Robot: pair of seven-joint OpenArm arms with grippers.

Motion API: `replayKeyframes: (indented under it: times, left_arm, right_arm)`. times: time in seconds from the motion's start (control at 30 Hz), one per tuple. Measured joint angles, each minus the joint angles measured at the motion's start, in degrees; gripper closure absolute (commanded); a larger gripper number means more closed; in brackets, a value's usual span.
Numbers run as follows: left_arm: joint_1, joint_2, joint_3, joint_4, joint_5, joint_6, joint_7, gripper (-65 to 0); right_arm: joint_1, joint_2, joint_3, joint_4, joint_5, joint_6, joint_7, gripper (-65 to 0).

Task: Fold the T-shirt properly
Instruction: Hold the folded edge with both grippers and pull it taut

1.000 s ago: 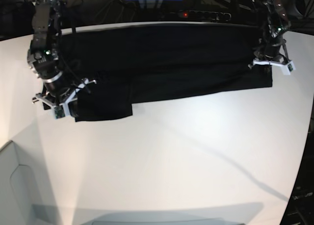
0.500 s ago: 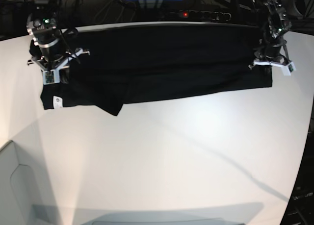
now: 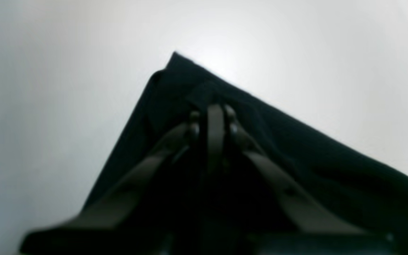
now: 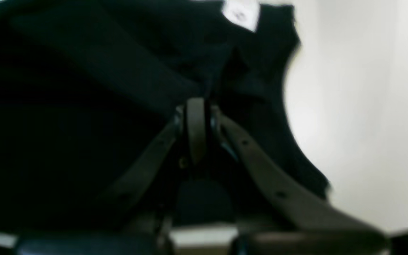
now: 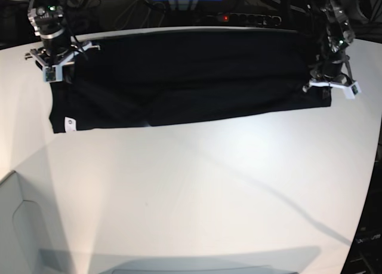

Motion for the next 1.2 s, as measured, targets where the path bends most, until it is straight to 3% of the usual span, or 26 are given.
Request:
replayKeyframes:
  times: [0.73, 1.0, 1.2]
  left_arm:
    - [0.9, -0.1, -0.2, 0.1, 0.0, 0.0, 0.0, -0.1]
    - [1.7, -0.1, -0.2, 0.1, 0.0, 0.0, 0.0, -0.1]
    - [1.7, 0.0, -0.3, 0.1, 0.1, 0.0, 0.1, -0.1]
  right_arm:
    - [-6.5, 0.0, 0.9, -4.0, -0.2, 0.0, -0.4, 0.0]
    - [-6.4, 0.0, 2.0, -3.7, 0.2, 0.0, -0.2, -24.7]
    - [1.3, -2.9, 8.6, -2.8, 0.1, 0.0, -0.8, -27.5]
